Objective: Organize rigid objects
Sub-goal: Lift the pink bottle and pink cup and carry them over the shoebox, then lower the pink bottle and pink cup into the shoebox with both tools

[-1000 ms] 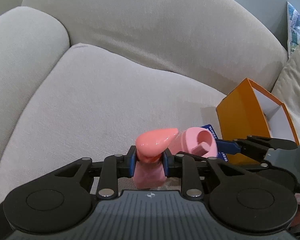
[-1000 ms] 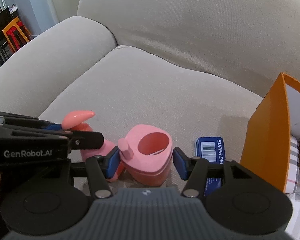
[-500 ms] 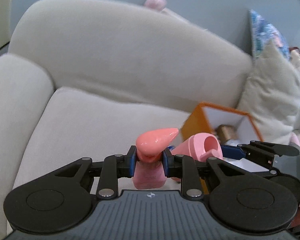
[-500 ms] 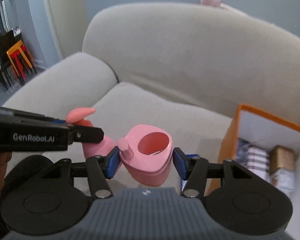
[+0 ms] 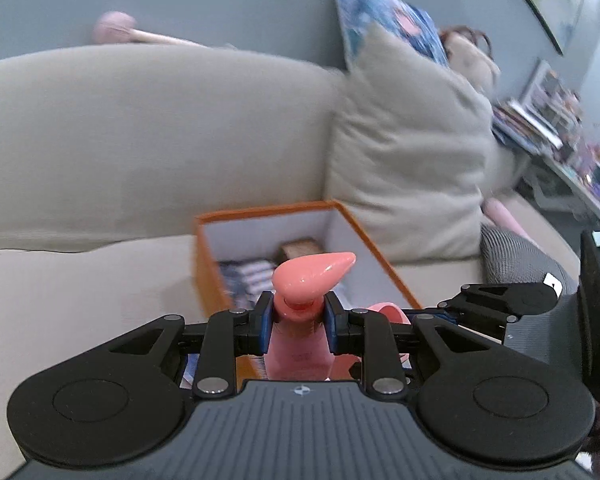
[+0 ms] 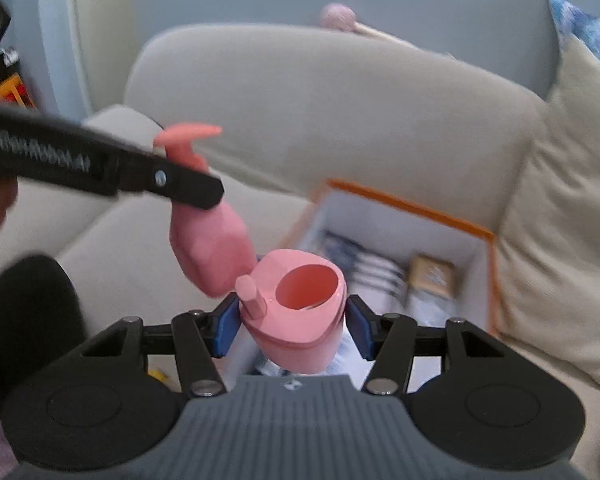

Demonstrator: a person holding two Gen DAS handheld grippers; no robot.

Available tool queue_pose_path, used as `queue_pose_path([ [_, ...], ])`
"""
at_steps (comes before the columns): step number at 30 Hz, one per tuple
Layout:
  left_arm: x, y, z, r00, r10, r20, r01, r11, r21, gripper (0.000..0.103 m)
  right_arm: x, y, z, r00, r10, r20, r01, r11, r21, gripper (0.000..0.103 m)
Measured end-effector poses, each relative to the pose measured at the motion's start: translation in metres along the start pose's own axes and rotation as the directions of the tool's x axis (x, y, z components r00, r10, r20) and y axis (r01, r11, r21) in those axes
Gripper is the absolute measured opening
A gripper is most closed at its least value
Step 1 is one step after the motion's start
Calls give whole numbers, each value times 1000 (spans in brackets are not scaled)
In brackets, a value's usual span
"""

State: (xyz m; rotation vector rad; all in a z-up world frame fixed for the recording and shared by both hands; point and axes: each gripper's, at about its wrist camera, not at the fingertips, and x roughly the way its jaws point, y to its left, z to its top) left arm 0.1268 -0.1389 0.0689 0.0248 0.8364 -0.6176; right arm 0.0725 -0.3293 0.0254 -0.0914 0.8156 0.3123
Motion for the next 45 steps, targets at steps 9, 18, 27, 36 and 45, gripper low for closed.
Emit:
queue_pose_path([
  [9, 81, -27, 4, 990, -42, -131, 49, 997, 55, 29, 27, -69, -34, 990, 0, -138, -2, 1000, -16, 58],
  [18, 143, -14, 8, 982, -27, -188, 32, 999, 24, 28, 77, -95, -23, 978, 67, -200, -89, 991, -99, 58],
  [27, 175, -6, 7, 969, 21, -245, -3, 997, 71, 29, 109, -100, -9, 967, 112, -231, -168, 956, -240, 58],
  [36, 185, -9, 0, 963, 0, -269, 22, 997, 78, 29, 124, -91, -9, 953, 55, -297, -194, 866, -462, 58],
  [45, 186, -18, -3, 958, -1, -285, 35, 993, 112, 30, 126, -84, -9, 941, -13, -338, -191, 803, -564, 58],
])
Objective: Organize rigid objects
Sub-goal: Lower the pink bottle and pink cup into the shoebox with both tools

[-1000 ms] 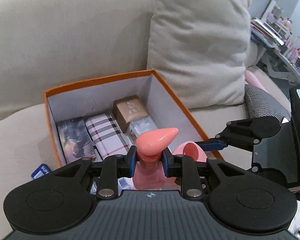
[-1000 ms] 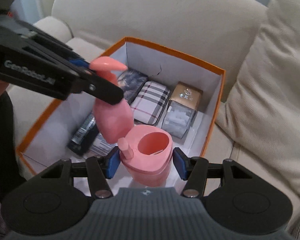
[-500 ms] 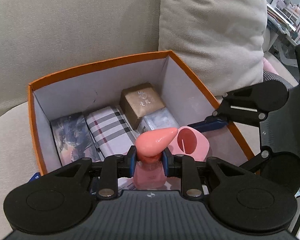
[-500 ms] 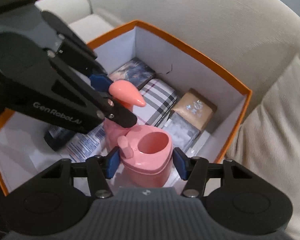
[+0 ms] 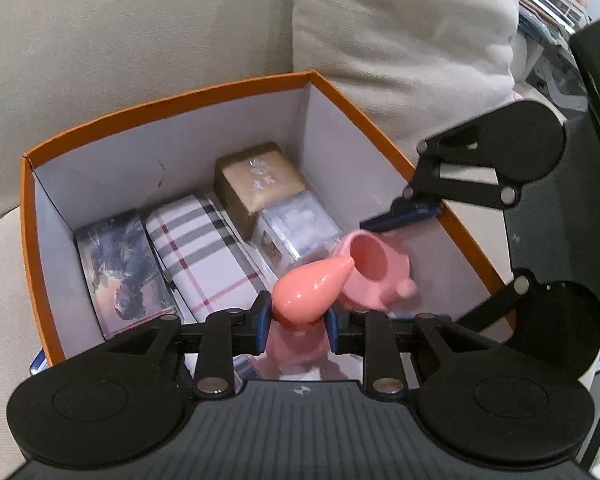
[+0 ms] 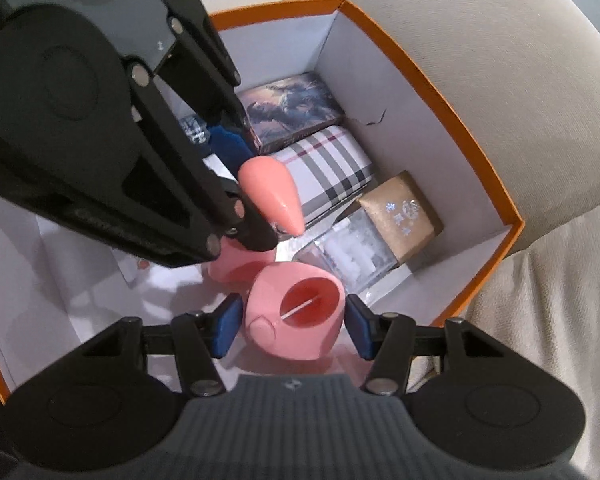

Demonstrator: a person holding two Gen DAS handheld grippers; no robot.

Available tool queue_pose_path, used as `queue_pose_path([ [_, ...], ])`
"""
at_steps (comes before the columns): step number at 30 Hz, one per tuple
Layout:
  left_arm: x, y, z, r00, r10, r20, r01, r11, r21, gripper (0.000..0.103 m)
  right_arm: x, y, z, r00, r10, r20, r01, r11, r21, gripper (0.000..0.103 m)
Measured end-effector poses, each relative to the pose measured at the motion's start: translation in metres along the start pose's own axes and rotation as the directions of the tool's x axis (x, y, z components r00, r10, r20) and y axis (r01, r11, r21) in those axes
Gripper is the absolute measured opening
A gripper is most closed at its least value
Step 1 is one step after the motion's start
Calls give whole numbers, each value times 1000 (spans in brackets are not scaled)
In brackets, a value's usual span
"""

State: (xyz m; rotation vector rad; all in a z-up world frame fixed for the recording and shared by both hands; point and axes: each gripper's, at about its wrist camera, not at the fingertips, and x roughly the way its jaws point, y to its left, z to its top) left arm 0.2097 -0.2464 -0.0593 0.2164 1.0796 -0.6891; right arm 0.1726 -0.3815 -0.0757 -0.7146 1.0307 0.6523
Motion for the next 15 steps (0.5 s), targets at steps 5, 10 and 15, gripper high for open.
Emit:
queue_pose_path([
  [5, -1, -1, -3, 1000, -21, -23, 21, 1000, 6, 38, -4, 1, 1, 1000, -22, -6, 22, 1000, -20, 58],
  [10, -5, -6, -6, 999, -28, -24, 28, 999, 28, 52, -11, 0, -2, 999, -51, 8, 51, 999, 6, 62],
  [15, -10, -8, -11, 998, -38, -45, 40, 998, 45, 46, -28, 3, -10, 996, -65, 63, 59, 994, 93, 60],
])
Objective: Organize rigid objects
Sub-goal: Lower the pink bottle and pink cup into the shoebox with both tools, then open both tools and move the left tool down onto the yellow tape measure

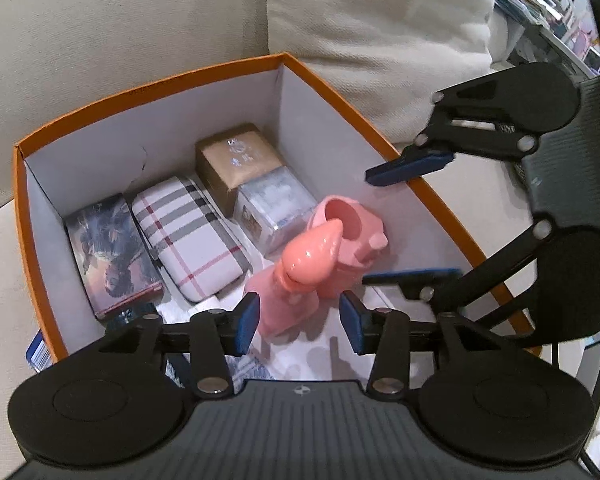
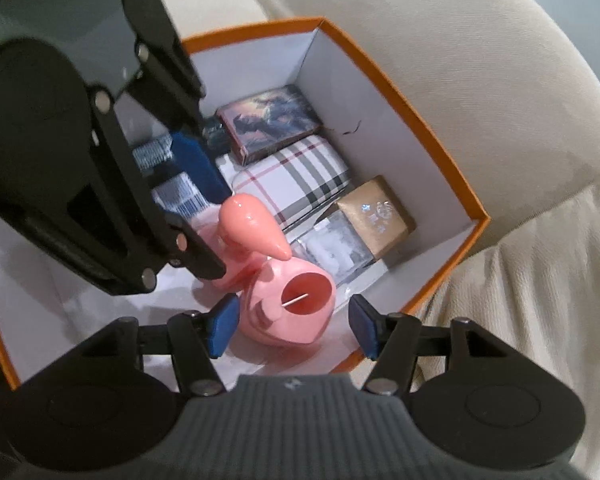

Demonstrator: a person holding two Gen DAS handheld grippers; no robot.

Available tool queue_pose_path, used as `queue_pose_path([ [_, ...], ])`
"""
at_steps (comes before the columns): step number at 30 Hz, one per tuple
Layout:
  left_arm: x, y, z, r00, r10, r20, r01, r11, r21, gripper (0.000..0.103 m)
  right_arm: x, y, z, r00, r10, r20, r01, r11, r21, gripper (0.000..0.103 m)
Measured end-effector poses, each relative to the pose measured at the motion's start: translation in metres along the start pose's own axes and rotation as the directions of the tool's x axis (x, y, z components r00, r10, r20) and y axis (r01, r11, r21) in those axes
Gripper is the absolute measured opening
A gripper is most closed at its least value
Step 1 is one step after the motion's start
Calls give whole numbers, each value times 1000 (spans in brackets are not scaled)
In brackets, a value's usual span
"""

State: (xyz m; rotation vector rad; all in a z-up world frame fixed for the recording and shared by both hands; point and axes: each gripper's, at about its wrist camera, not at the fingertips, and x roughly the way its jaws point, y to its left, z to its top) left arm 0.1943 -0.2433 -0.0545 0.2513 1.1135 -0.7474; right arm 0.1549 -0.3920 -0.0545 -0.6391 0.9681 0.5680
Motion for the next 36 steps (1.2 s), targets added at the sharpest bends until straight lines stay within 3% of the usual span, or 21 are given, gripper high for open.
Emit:
queue_pose_path([
  [2, -7, 2, -3, 1000, -10, 8, 10, 1000, -6, 40, -9, -2, -3, 1000, 2, 15, -3, 996, 84, 55],
  [6, -31, 10, -9, 999, -6, 51, 8, 999, -47, 34, -23, -4, -11, 999, 29, 37, -39, 957, 287, 36],
  [12, -74, 17, -17, 992, 42, 121, -31, 996, -86, 25, -32, 6, -22, 999, 9, 44, -31, 855, 517, 18],
  [18, -128, 24, -36, 977, 74, 200, -46, 989, -139, 15, -57, 22, -24, 992, -70, 102, -18, 732, 681, 6],
  [22, -157, 35, -57, 978, 124, 169, -92, 978, -185, 13, -78, 48, -17, 979, -106, 176, -57, 684, 728, 1],
  [25, -171, 48, -82, 978, 173, 118, -140, 958, -249, 13, -91, 74, -5, 967, -116, 225, -90, 672, 735, 1],
  [28, -179, 58, -112, 980, 178, 86, -146, 945, -292, 13, -101, 106, 10, 954, -100, 281, -142, 678, 722, 1],
  [33, -166, 55, -158, 987, 152, 46, -140, 971, -195, 14, -96, 160, 31, 947, -17, 319, -217, 699, 681, 2],
  [36, -150, 52, -177, 990, 140, 9, -138, 983, -122, 23, -78, 188, 35, 959, 35, 281, -227, 690, 688, 3],
])
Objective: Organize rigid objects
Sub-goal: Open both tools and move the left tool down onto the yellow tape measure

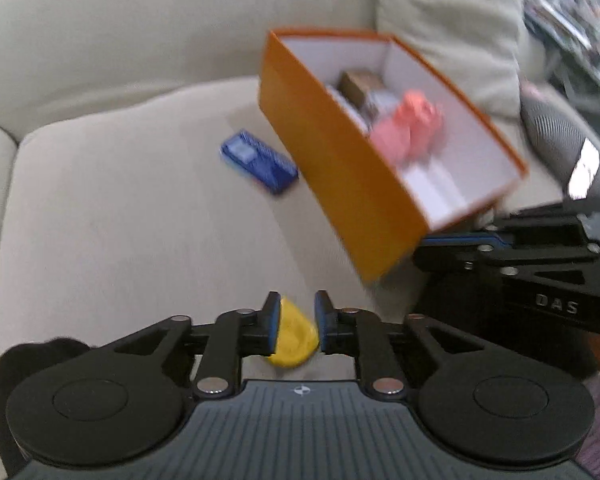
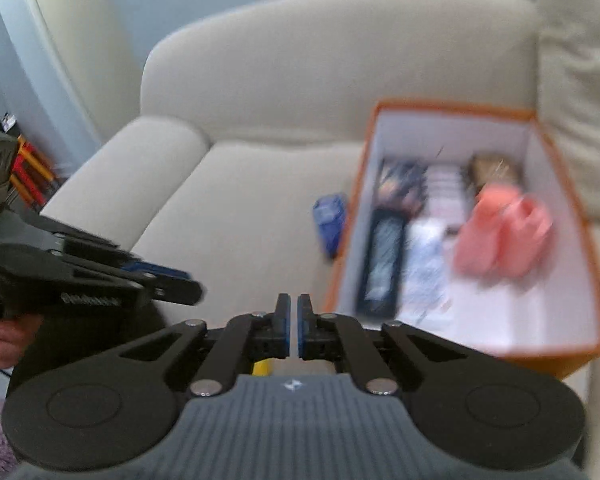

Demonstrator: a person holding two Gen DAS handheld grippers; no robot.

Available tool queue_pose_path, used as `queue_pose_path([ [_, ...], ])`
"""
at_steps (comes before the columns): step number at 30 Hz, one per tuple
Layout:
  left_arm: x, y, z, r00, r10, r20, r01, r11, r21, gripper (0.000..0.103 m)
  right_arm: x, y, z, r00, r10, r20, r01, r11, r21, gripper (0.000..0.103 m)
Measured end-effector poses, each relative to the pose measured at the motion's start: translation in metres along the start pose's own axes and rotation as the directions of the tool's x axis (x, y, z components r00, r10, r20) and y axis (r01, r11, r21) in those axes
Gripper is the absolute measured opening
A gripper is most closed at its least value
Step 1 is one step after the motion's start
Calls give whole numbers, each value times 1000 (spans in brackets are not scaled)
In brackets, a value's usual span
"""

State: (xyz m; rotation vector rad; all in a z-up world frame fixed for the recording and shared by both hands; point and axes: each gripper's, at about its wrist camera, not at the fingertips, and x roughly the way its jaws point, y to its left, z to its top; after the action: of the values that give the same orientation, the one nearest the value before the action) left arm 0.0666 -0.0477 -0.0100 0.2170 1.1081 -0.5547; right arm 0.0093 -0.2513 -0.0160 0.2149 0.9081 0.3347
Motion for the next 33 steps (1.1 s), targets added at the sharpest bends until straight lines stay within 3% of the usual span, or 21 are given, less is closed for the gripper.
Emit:
queue_pose_path([
  [2, 11, -5, -7, 1000, 18, -17, -17, 997, 75, 27, 16, 5, -13, 999, -18, -38, 19, 1000, 10, 7],
  [7, 37, -18, -22, 997, 50, -64, -31, 960, 277, 61, 45, 6, -32, 990, -74, -117, 80, 996, 47, 9],
  [10, 51, -23, -29, 992, 79, -98, -36, 923, 384, 74, 52, 7, -35, 985, -107, -133, 112, 993, 35, 25],
  [14, 68, -30, -32, 980, 96, -174, 1, 873, 489, 80, 52, 6, -35, 985, -111, -135, 117, 992, 39, 34],
  [17, 81, -37, -35, 972, 157, -174, -28, 817, 576, 81, 51, 3, -37, 983, -114, -145, 124, 991, 57, 38],
  [22, 100, -43, -31, 964, 181, -197, -18, 778, 628, 81, 54, -2, -40, 980, -112, -164, 126, 989, 74, 40],
  [24, 105, -45, -32, 965, 186, -182, -23, 758, 652, 74, 55, -3, -40, 979, -111, -170, 125, 989, 77, 42],
  [28, 109, -44, -33, 964, 164, -212, 10, 769, 640, 62, 56, -4, -40, 978, -109, -180, 124, 989, 79, 43],
  [33, 103, -38, -30, 969, 175, -176, -35, 797, 603, 61, 58, -5, -40, 977, -109, -185, 126, 989, 82, 44],
])
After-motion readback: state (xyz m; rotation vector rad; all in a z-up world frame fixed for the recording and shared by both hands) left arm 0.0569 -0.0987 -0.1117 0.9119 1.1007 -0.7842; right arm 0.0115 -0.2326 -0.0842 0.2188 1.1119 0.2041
